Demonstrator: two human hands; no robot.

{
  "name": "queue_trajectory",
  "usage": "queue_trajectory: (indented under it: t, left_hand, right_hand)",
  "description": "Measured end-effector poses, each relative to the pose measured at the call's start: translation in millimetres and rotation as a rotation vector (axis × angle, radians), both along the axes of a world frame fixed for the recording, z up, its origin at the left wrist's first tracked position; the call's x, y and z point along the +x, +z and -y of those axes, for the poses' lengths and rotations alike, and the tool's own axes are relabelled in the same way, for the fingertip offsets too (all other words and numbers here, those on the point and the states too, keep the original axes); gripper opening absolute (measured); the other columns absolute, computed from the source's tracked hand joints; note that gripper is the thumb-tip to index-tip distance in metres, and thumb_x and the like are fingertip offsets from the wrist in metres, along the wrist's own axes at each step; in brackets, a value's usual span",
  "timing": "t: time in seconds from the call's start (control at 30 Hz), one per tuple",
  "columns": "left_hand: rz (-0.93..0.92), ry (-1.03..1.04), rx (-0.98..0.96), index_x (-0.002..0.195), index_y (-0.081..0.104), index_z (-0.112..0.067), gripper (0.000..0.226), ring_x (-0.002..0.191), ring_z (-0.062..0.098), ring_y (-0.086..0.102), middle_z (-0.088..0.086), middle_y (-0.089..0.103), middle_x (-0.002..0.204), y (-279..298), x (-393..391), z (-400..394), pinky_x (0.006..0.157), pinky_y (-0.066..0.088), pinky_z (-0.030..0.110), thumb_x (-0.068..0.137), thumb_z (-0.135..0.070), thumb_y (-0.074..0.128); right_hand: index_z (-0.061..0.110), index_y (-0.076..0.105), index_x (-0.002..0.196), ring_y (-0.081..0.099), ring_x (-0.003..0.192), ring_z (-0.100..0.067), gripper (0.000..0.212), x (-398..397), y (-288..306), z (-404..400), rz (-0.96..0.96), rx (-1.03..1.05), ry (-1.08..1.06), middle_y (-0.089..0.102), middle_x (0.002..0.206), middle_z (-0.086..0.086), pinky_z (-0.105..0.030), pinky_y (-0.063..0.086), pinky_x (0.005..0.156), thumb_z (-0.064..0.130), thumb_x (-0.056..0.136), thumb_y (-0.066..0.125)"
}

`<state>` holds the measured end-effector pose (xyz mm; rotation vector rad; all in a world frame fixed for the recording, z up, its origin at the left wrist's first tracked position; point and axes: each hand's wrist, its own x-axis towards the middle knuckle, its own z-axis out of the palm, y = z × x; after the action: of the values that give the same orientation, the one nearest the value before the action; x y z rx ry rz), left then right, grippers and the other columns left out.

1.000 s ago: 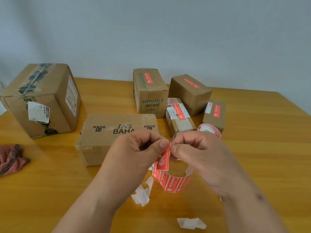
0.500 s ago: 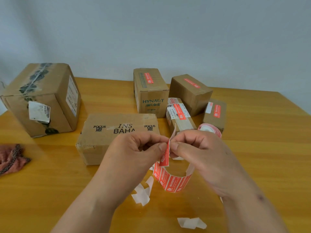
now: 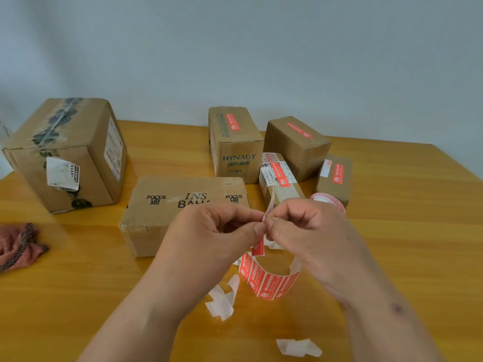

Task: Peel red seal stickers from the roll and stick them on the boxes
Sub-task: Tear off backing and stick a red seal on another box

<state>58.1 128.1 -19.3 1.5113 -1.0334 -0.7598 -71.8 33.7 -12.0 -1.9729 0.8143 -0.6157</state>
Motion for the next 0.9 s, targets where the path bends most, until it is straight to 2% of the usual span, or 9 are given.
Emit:
queue_trajectory:
  t: [0.1, 0.17, 0.3, 0.4, 0.63, 0.77, 0.9]
  left_hand:
    - [0.001, 0.007, 0.001, 0.087, 0.079, -0.025, 0.011, 0.080, 0.021, 0.073, 0.000, 0.077, 0.078, -1, 2, 1, 0.081, 0.059, 0.048, 0.081, -0.021, 0.071]
    - [0.016, 0.020, 0.002, 0.086, 0.079, -0.023, 0.009, 0.079, 0.020, 0.073, 0.000, 0.076, 0.077, -2, 2, 2, 0.080, 0.059, 0.047, 0.081, -0.019, 0.071]
    - [0.080, 0.056, 0.003, 0.081, 0.077, -0.021, 0.008, 0.070, 0.015, 0.072, -0.003, 0.075, 0.070, -4, 2, 3, 0.070, 0.061, 0.031, 0.081, -0.015, 0.072]
    - [0.102, 0.077, 0.015, 0.079, 0.076, -0.022, 0.007, 0.067, 0.013, 0.072, -0.004, 0.074, 0.068, -3, 1, 2, 0.065, 0.059, 0.025, 0.080, -0.016, 0.072]
    - [0.079, 0.147, 0.046, 0.083, 0.070, -0.024, 0.014, 0.068, 0.015, 0.073, -0.004, 0.075, 0.068, -5, -1, 3, 0.073, 0.060, 0.046, 0.081, -0.010, 0.072]
    - [0.163, 0.173, 0.061, 0.086, 0.065, -0.030, 0.016, 0.066, 0.021, 0.072, -0.008, 0.074, 0.068, -3, -3, 2, 0.069, 0.059, 0.046, 0.082, -0.016, 0.071]
    - [0.239, 0.195, 0.085, 0.086, 0.062, -0.033, 0.022, 0.065, 0.022, 0.069, -0.006, 0.073, 0.068, -2, -3, 1, 0.059, 0.056, 0.035, 0.083, -0.012, 0.068]
  right_hand:
    - [0.026, 0.068, 0.062, 0.061, 0.072, -0.007, 0.020, 1, 0, -1, -0.001, -0.048, 0.005, 0.067, 0.070, 0.007, -0.013, 0.046, 0.054, 0.022, 0.080, 0.061]
    - [0.027, 0.066, 0.061, 0.061, 0.072, -0.005, 0.020, 2, 2, -2, -0.008, -0.084, 0.011, 0.067, 0.069, 0.010, -0.010, 0.044, 0.053, 0.023, 0.079, 0.060]
    - [0.030, 0.065, 0.061, 0.060, 0.076, -0.001, 0.015, 4, 0, -3, -0.034, -0.175, 0.009, 0.066, 0.074, 0.015, -0.008, 0.043, 0.055, 0.029, 0.074, 0.056]
    - [0.027, 0.065, 0.063, 0.059, 0.078, -0.001, 0.015, 4, -4, -3, -0.036, -0.226, 0.009, 0.065, 0.076, 0.015, -0.008, 0.043, 0.057, 0.022, 0.077, 0.060]
    - [0.031, 0.061, 0.058, 0.058, 0.080, 0.002, 0.021, 5, -5, -5, -0.011, -0.261, 0.016, 0.064, 0.078, 0.019, -0.006, 0.042, 0.060, 0.021, 0.076, 0.060]
    - [0.024, 0.063, 0.060, 0.059, 0.074, -0.004, 0.019, 4, -9, -3, -0.045, -0.315, -0.004, 0.064, 0.070, 0.013, -0.010, 0.042, 0.059, 0.031, 0.078, 0.065]
    - [0.026, 0.060, 0.060, 0.058, 0.074, -0.005, 0.021, 2, -12, -1, -0.090, -0.376, -0.023, 0.061, 0.069, 0.013, -0.010, 0.037, 0.061, 0.032, 0.079, 0.068]
